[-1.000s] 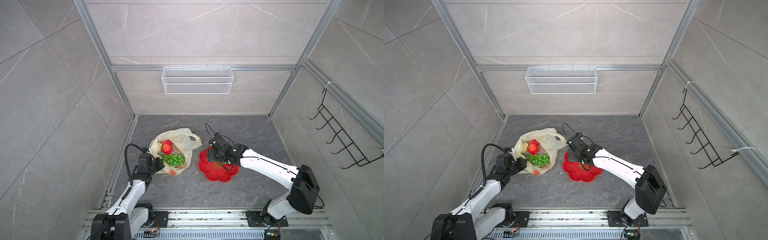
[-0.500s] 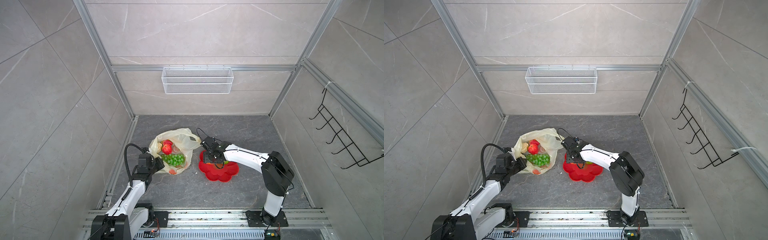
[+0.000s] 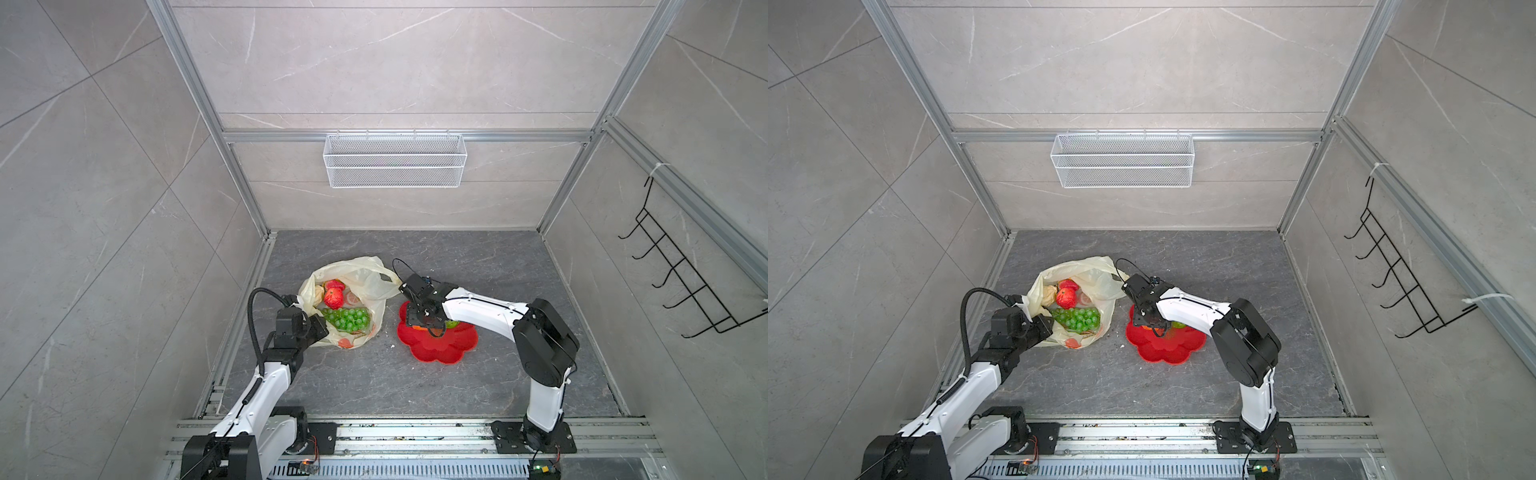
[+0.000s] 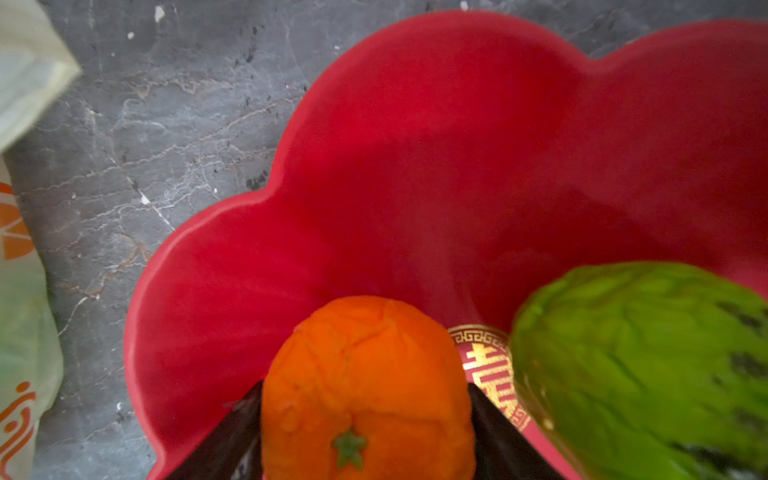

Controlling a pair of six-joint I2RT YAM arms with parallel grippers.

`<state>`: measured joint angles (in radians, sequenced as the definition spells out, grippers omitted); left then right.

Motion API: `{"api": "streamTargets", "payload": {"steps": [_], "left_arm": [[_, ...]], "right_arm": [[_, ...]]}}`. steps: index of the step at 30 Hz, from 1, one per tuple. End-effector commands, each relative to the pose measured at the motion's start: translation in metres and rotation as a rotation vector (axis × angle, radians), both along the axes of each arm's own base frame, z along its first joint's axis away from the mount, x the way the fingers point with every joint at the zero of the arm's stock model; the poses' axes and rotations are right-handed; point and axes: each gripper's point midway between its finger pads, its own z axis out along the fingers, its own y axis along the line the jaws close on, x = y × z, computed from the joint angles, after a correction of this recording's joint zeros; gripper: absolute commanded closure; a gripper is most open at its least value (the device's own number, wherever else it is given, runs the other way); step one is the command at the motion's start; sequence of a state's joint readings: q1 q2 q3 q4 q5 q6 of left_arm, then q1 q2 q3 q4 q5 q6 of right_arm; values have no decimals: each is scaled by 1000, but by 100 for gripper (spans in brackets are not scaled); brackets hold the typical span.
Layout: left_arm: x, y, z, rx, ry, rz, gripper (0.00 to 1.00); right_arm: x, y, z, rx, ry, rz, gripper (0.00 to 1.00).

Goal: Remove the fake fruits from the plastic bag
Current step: 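Lift the orange out and carry it over the red plate, then lower the orange into the red plate and open the right gripper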

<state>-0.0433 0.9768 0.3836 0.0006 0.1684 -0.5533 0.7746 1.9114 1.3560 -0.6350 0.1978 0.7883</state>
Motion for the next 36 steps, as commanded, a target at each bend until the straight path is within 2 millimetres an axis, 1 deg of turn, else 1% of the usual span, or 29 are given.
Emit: {"api": "streamTargets", "payload": {"steps": [1, 4, 11, 17, 23, 25, 26, 28, 31, 36], "left_arm": [[2, -2, 7, 0, -33, -19, 83], [2, -2, 9, -2, -39, -19, 83], [2, -4, 9, -10, -39, -24, 82], [2, -5, 10, -13, -41, -28, 82], [2, -5, 11, -12, -45, -28, 81], [2, -5, 11, -13, -45, -29, 81], [2, -4, 11, -12, -44, -27, 81], [2, -5, 11, -12, -45, -28, 81], [1, -5, 12, -12, -47, -28, 81], [1, -4, 12, -10, -45, -25, 81]], "right_arm": [[4, -7, -1, -35, -4, -35, 27], [3, -8, 1, -35, 0, -39, 22], [-2, -9, 5, -14, -2, -40, 19], [-7, -9, 19, 0, -16, -29, 19], [-19, -12, 39, -35, -53, -5, 19], [-25, -7, 47, -38, -76, 15, 20], [-27, -3, 48, -31, -81, 28, 21], [-33, 11, 46, 5, -69, 64, 24], [-38, 32, 36, 56, -37, 103, 28], [-37, 47, 16, 70, -3, 120, 32]]}}
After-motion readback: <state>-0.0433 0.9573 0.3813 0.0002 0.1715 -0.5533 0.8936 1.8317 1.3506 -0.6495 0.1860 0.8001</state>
